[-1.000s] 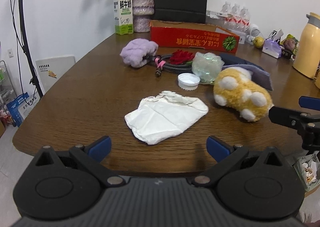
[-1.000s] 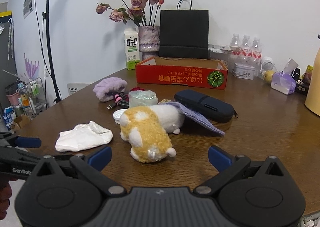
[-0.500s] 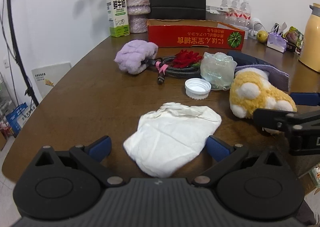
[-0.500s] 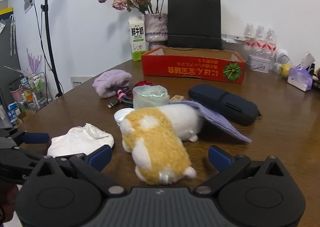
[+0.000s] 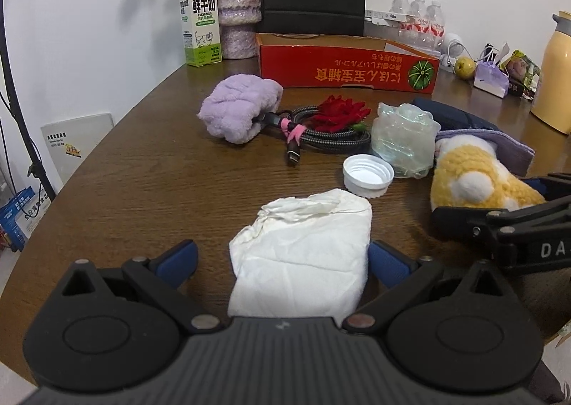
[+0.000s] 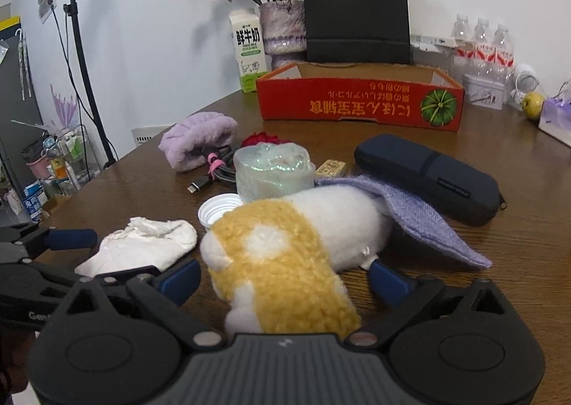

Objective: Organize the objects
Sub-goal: 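Reach the left tool to the white cloth while the right tool reaches the plush toy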

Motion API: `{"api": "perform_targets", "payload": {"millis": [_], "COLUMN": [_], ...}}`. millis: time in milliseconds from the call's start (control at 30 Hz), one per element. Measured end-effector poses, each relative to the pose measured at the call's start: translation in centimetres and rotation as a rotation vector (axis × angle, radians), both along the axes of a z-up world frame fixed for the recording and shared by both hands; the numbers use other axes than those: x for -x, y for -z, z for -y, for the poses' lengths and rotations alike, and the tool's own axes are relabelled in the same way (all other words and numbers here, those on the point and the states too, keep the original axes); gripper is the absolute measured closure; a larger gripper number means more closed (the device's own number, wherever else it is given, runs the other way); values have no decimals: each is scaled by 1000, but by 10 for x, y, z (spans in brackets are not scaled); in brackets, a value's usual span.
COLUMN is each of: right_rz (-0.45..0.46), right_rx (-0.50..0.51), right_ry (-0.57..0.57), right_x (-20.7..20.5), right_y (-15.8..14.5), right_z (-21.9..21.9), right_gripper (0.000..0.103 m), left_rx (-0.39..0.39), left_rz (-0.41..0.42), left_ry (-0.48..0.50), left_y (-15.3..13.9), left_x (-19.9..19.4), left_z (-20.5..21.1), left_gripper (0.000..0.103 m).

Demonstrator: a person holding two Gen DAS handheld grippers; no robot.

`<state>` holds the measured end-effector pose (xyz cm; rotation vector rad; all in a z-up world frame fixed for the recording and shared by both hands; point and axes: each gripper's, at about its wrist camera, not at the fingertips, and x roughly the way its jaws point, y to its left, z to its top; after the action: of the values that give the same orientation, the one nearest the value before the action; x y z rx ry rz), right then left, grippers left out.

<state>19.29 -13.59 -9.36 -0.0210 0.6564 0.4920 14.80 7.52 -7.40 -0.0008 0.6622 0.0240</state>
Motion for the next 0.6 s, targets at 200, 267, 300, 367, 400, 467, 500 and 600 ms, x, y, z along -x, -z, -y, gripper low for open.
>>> {"api": "perform_targets", "payload": {"millis": [200,267,300,367,400,467,500,600], "right_rz": [16,19,20,22,21,21,21,18], "right_rx": [10,10,11,6,3,0,-3,-17], "right_ry": [-26,-37,-41,-44,-45,-48,-51,-61], "right_x": [-2,-1,0,1,1,2,3,5], "right_y": [0,0,0,0,0,-1,-1,-2], "right_z": [-3,-3,-4,-3,-2,-2,-1,-1], "right_gripper": [21,23,25,28,29,31,33,35], "left_rx": [1,5,10,14,15,14,18,32], "left_rz": [24,30,32,37,39,45,47,55], "left_ry": [1,-6,-7,-11,-12,-23,-28,-33], "left_y": [-3,-4,-4,-5,-5,-6,-6,-7], "left_x": [6,8,10,12,13,16,17,21], "left_z": [-3,-6,-6,-8,-8,-8,-9,-13], "left_gripper": [19,26,27,29,30,39,41,59]}}
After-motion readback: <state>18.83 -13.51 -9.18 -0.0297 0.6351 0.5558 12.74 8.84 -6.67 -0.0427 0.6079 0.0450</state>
